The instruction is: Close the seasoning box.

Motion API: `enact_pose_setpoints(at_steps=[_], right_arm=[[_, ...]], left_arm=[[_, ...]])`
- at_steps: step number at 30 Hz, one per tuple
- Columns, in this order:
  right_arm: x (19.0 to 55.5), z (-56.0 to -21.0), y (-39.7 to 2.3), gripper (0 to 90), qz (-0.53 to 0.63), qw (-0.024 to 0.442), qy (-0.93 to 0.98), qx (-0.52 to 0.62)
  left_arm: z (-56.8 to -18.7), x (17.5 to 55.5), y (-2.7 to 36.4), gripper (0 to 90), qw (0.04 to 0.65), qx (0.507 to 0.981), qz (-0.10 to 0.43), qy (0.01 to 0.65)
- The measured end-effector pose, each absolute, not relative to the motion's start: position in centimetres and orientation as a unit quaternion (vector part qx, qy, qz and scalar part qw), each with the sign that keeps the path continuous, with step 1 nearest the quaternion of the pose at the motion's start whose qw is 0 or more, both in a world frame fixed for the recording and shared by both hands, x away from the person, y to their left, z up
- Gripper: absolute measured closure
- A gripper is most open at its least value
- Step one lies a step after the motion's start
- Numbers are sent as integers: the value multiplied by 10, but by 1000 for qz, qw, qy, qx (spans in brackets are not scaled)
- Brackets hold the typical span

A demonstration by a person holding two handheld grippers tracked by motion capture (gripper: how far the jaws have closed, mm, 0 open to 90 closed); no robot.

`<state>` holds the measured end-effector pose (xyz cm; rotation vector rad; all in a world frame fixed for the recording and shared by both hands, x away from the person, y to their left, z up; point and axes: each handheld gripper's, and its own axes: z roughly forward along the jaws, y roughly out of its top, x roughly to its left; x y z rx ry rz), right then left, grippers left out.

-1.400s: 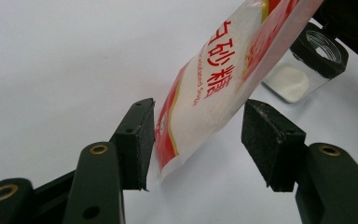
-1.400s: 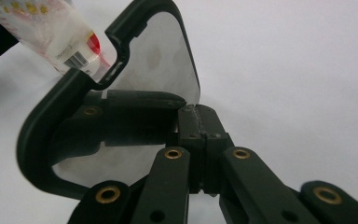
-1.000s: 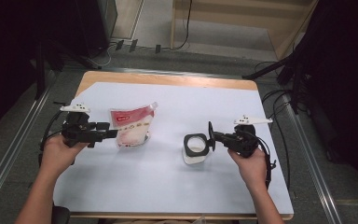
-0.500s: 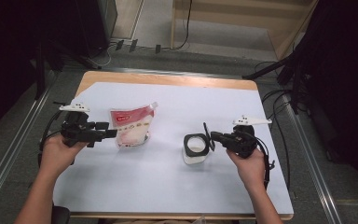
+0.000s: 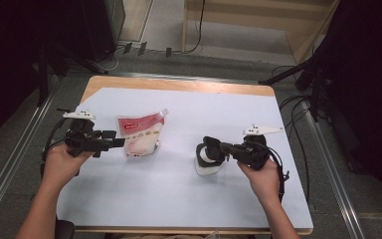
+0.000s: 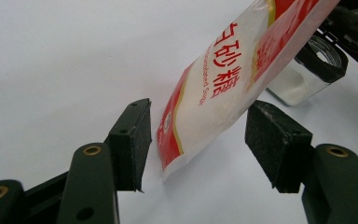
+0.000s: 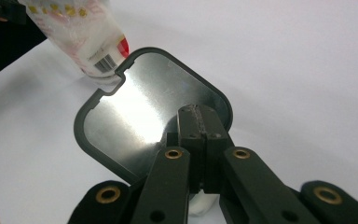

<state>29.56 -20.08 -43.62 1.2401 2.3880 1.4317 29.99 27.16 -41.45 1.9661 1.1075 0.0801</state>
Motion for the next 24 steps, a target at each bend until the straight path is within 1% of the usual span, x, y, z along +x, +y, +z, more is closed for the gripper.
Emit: enact_pose_setpoints(at_steps=[12,24], right_arm=[[293,-437,-192,900,463,43,791,397],[294,-436,-195,799,470,50,788,394]], left_arm=[[-416,300,271,416,424,789,34,443],[-417,299,272,417,424,788,33,445]])
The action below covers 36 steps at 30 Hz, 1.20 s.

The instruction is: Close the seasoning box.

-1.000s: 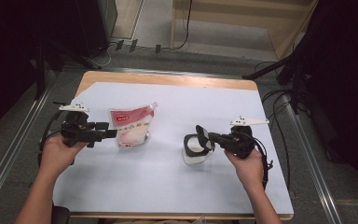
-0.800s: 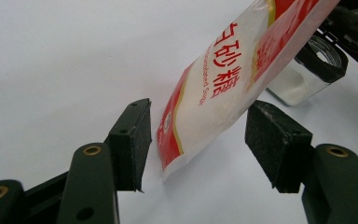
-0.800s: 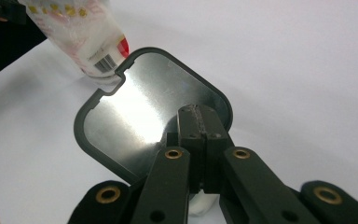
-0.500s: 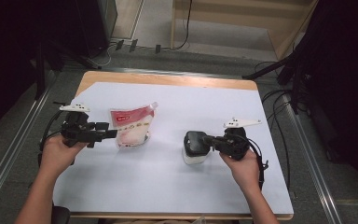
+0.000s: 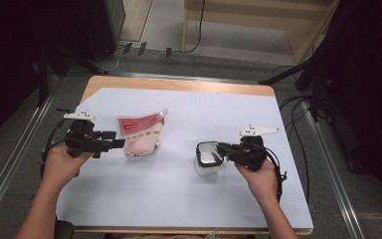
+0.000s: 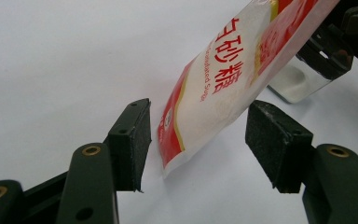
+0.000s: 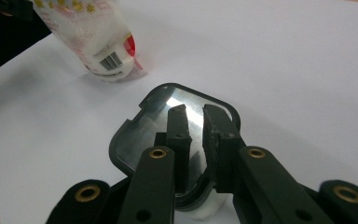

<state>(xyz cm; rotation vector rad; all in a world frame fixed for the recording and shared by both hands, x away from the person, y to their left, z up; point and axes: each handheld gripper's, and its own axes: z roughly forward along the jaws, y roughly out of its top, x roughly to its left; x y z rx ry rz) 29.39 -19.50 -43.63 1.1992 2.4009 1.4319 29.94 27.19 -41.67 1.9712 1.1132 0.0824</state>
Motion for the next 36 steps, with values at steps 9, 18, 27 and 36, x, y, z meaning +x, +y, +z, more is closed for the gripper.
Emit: enact_pose_setpoints(at_steps=[9,18,27,36], right_arm=[[297,-434,-211,725,473,54,781,404],[299,-437,-234,599,469,68,775,419],[300,-443,-249,513,461,94,772,428],[305,-455,-260,457,454,103,774,430]], left_arm=[[-416,299,274,410,424,788,33,445],[-416,298,276,400,424,787,32,447],[-416,297,280,393,422,787,33,449],[-418,297,288,393,427,780,35,456]])
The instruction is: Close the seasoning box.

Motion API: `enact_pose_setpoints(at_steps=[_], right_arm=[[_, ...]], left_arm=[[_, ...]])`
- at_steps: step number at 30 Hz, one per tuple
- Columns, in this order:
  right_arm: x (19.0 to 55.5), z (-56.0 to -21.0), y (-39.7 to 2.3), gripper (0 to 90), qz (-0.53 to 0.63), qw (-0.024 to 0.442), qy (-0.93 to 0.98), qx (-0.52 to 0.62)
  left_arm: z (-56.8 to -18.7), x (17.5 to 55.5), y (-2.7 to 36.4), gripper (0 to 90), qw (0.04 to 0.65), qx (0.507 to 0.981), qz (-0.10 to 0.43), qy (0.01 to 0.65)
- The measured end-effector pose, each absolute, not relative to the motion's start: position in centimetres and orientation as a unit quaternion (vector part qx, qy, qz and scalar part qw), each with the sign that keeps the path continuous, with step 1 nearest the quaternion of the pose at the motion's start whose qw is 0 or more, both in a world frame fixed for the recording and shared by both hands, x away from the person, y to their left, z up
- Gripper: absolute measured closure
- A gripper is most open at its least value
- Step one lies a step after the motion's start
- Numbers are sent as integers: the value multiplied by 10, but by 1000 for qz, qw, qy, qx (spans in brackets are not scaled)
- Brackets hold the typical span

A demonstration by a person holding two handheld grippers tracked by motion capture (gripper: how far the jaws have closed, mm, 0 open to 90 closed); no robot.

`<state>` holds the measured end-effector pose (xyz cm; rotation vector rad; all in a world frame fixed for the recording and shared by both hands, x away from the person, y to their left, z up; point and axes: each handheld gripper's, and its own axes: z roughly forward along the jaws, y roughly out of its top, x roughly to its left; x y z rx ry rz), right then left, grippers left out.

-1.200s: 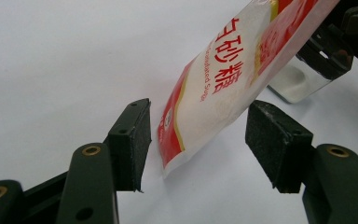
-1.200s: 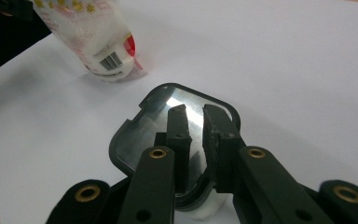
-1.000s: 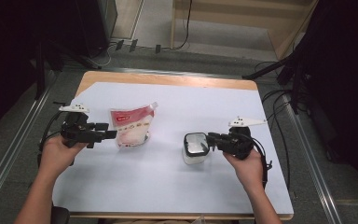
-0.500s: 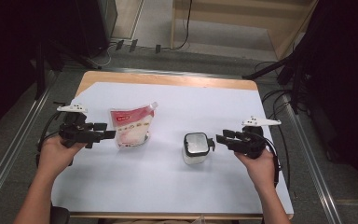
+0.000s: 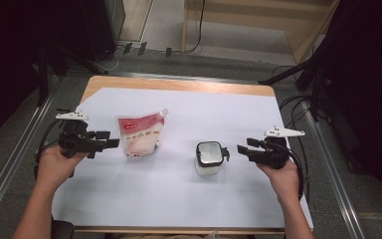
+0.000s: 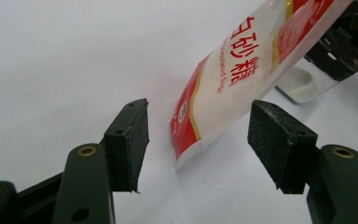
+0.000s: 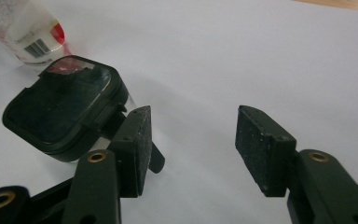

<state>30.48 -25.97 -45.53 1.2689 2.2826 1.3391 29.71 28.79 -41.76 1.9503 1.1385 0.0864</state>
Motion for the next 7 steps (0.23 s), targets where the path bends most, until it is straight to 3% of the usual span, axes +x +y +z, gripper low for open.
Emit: enact_pose_setpoints(at_steps=[7], right_arm=[[307,-460,-262,428,456,106,771,432]], left_arm=[[-418,295,289,386,426,784,32,451]])
